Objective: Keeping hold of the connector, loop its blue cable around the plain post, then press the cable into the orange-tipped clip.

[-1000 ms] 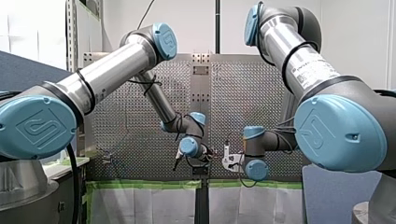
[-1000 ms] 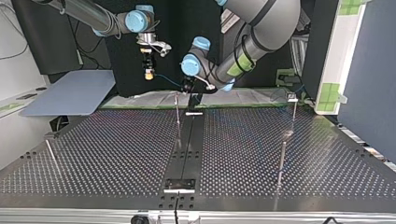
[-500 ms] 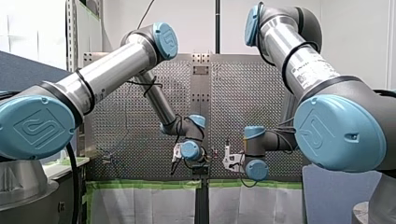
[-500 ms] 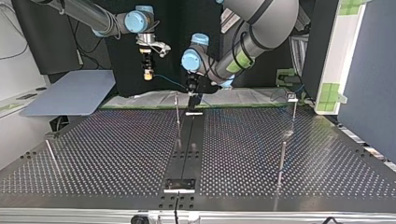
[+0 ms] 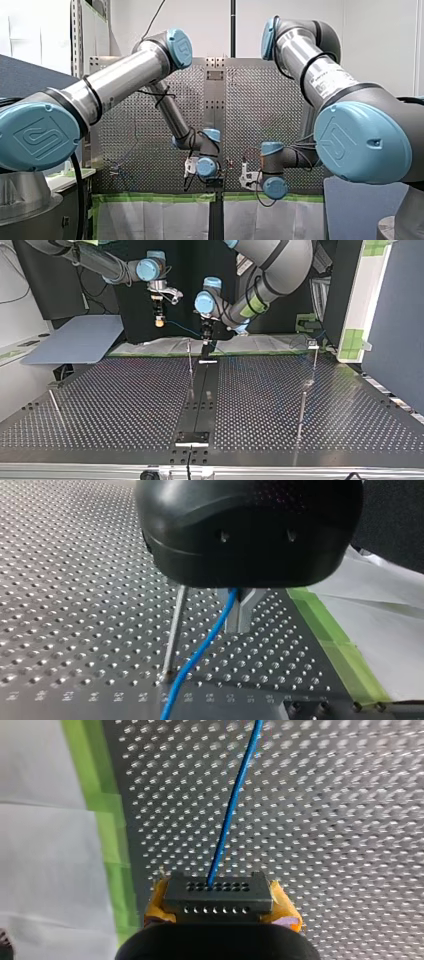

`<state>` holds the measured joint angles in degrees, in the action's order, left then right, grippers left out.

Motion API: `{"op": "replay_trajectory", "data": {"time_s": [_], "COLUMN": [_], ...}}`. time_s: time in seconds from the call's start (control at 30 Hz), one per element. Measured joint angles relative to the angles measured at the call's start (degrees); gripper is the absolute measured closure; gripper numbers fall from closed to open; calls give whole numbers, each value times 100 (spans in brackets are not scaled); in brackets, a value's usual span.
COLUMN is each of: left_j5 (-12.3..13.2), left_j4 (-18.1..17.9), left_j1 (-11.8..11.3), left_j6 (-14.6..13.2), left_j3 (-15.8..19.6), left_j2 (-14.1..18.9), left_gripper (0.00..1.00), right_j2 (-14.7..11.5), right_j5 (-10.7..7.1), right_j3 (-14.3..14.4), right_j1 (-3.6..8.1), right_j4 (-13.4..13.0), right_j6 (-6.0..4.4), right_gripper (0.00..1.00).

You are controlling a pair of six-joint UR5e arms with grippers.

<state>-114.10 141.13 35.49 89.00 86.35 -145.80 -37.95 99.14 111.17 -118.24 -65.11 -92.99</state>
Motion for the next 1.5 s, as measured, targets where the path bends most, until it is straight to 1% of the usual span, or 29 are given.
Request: {"op": "replay_trajectory", "data": {"time_s": [0.1,0.27,0.4,0.53,0.67,0.8,0.9,1.07,1.17,1.3,1.43,1.5], "left_j5": [17,-8,-23,-35,-74,-247,-330,-342,-335,-348,-361,-366], "left_j4": [-114,-161,-118,-94,-3,183,260,298,322,366,376,375], "left_j1": [-1,-23,-65,-92,-119,-125,-102,-48,-25,-14,-17,-26], "left_j6": [65,150,242,320,395,437,443,452,456,453,457,458], "left_j3": [-46,-192,-326,-394,-416,-415,-406,-337,-314,-299,-265,-258], "left_j2": [-159,-415,-484,-498,-493,-475,-432,-226,-95,-35,-26,-24], "left_gripper": [100,100,100,100,100,100,100,100,100,100,100,100], "right_j2": [125,177,184,185,186,185,184,184,182,179,156,104], "right_j5": [-2,-20,-40,-61,-93,-149,-152,-144,-127,-90,-89,-96], "right_j3": [-144,-320,-472,-585,-625,-633,-631,-626,-613,-568,-544,-541], "right_j1": [47,116,173,203,215,216,218,228,229,214,217,226], "right_j4": [123,206,307,378,371,353,357,403,498,547,545,550], "right_j6": [-7,-22,-17,14,77,111,127,151,198,256,268,265], "right_gripper": [100,100,100,100,100,100,100,100,100,100,100,100]}}
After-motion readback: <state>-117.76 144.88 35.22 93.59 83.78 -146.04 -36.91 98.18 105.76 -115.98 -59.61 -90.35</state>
